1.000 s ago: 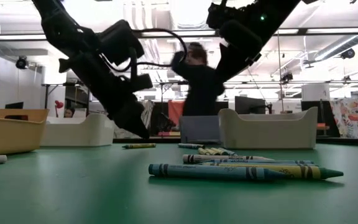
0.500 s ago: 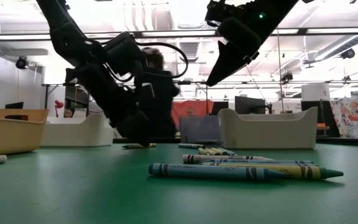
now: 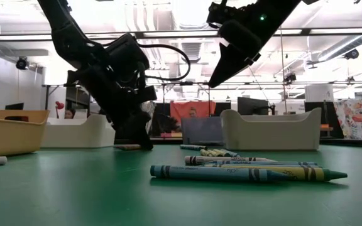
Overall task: Sort crayons
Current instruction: Put the green crayon into the gray bin
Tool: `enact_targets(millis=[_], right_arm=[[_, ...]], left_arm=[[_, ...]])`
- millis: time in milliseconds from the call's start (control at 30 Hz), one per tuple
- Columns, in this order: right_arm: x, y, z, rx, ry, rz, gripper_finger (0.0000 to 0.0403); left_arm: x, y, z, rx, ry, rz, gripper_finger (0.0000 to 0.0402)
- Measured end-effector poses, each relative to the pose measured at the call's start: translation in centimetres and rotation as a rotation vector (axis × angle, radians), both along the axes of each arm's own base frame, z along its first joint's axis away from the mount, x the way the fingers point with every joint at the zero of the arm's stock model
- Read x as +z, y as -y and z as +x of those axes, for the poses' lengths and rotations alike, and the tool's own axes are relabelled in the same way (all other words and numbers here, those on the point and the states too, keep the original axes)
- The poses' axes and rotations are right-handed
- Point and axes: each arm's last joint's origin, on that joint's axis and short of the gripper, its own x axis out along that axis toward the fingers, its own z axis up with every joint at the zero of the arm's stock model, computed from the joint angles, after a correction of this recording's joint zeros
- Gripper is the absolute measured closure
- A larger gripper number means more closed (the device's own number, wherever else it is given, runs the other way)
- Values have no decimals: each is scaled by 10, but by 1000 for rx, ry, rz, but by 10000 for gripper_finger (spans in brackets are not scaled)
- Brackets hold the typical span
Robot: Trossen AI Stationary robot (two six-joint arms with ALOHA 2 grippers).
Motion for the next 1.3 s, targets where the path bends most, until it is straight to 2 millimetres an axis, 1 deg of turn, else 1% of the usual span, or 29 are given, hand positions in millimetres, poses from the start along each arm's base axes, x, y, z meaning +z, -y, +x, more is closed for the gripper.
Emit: enact_targets(millis=[267, 400, 500, 667, 800, 900, 1067, 1167, 1300], right_arm=[[0, 0, 0, -8, 5, 7, 330], [0, 0, 0, -10, 6, 8, 330], [1, 0, 1, -11, 12, 10, 330], [1, 0, 1, -13, 16, 13, 330], [1, 0, 1, -13, 17, 13, 330], [2, 0, 2, -12, 28, 15, 330], [2, 0, 2, -12, 31, 16, 330], [2, 0, 2, -11, 33, 16, 330], [2, 0, 2, -10, 33, 18, 330]], left_arm=[[0, 1, 0, 24, 20, -37, 326], [4, 2, -2, 14, 14, -52, 326], [13, 3, -7, 12, 13, -74, 326], [38, 4, -19, 15, 14, -60, 326], [48, 5, -26, 11, 50, -50, 326], [43, 5, -30, 7, 33, -46, 316], [26, 5, -34, 13, 74, -38, 272], [21, 5, -36, 18, 101, -28, 248], [15, 5, -38, 16, 92, -25, 238]])
